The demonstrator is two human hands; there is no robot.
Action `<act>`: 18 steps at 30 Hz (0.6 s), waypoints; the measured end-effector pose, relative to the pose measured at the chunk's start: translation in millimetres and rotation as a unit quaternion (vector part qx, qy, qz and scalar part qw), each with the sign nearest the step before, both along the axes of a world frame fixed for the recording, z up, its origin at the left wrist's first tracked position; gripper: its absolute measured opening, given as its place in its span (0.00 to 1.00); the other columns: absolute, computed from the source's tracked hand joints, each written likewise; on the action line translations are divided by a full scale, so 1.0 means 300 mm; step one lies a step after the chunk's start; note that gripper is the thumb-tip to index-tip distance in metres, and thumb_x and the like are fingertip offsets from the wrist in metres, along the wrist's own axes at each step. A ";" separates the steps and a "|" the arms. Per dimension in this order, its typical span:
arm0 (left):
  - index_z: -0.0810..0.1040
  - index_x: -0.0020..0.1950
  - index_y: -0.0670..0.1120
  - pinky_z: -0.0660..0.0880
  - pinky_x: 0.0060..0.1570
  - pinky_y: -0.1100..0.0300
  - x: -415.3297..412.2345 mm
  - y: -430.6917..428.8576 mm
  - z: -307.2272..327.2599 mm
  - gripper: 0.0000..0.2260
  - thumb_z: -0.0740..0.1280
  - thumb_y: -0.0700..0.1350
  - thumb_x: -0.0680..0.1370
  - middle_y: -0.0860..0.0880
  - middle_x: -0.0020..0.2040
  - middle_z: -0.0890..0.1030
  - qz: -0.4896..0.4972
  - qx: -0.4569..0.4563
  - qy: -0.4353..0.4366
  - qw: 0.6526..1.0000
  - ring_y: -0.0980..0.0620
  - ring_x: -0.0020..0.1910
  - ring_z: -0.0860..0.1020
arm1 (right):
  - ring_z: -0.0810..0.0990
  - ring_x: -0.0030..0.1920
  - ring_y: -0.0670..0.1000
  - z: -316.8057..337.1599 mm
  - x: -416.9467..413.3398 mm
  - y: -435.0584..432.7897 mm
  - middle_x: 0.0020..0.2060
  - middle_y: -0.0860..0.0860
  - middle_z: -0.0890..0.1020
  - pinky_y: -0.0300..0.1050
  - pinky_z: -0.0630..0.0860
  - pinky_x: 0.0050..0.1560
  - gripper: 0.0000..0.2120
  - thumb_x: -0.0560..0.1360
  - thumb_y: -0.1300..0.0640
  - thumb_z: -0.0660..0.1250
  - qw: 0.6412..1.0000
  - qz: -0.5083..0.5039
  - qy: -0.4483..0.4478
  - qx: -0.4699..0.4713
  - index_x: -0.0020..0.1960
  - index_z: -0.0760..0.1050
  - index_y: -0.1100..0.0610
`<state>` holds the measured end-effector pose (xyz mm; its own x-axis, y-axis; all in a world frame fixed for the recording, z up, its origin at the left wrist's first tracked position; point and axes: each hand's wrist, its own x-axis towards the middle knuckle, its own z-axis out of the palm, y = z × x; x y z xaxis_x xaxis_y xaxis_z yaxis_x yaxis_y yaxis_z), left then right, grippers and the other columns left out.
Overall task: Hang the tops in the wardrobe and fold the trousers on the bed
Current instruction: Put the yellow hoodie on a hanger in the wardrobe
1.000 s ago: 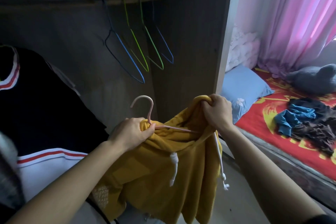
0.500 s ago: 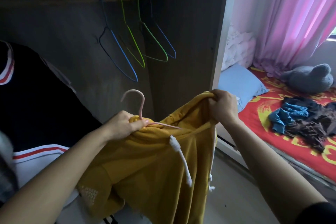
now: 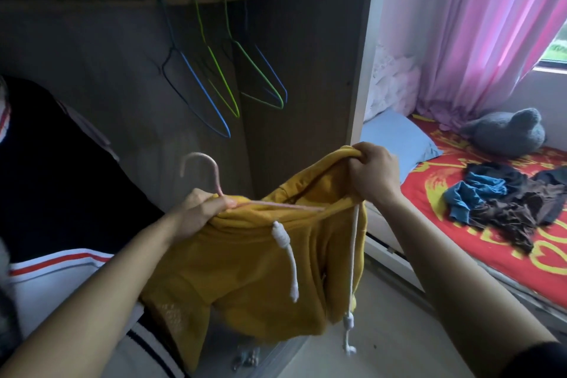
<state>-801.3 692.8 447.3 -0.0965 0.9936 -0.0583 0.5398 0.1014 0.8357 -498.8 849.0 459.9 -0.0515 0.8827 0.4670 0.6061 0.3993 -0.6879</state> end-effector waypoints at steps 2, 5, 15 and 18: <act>0.84 0.34 0.51 0.70 0.36 0.57 0.070 0.021 -0.033 0.20 0.65 0.66 0.68 0.57 0.26 0.75 -0.069 -0.068 0.145 0.985 0.61 0.28 0.73 | 0.79 0.39 0.48 0.018 -0.026 -0.012 0.38 0.46 0.80 0.42 0.76 0.41 0.11 0.75 0.58 0.62 1.000 0.017 -0.001 0.008 0.50 0.82 0.51; 0.81 0.36 0.56 0.74 0.37 0.58 0.179 0.040 -0.109 0.22 0.60 0.72 0.66 0.59 0.31 0.78 -0.111 -0.117 0.309 0.937 0.60 0.33 0.78 | 0.76 0.36 0.40 0.028 -0.103 -0.055 0.38 0.42 0.79 0.31 0.68 0.36 0.09 0.75 0.59 0.64 0.997 0.072 -0.019 0.035 0.49 0.81 0.49; 0.84 0.48 0.48 0.81 0.39 0.60 0.082 0.064 -0.118 0.08 0.75 0.49 0.72 0.50 0.41 0.86 0.175 0.023 -0.182 0.967 0.53 0.41 0.84 | 0.79 0.54 0.49 0.010 -0.042 0.007 0.57 0.47 0.81 0.45 0.80 0.53 0.17 0.76 0.55 0.65 0.997 0.068 -0.025 -0.034 0.65 0.75 0.48; 0.81 0.40 0.53 0.74 0.28 0.64 0.100 0.079 -0.104 0.04 0.69 0.45 0.71 0.55 0.32 0.81 0.182 0.063 -0.192 0.962 0.58 0.30 0.79 | 0.82 0.49 0.45 -0.018 -0.098 -0.038 0.55 0.43 0.81 0.31 0.77 0.42 0.16 0.78 0.46 0.66 0.965 0.213 -0.148 -0.039 0.65 0.75 0.44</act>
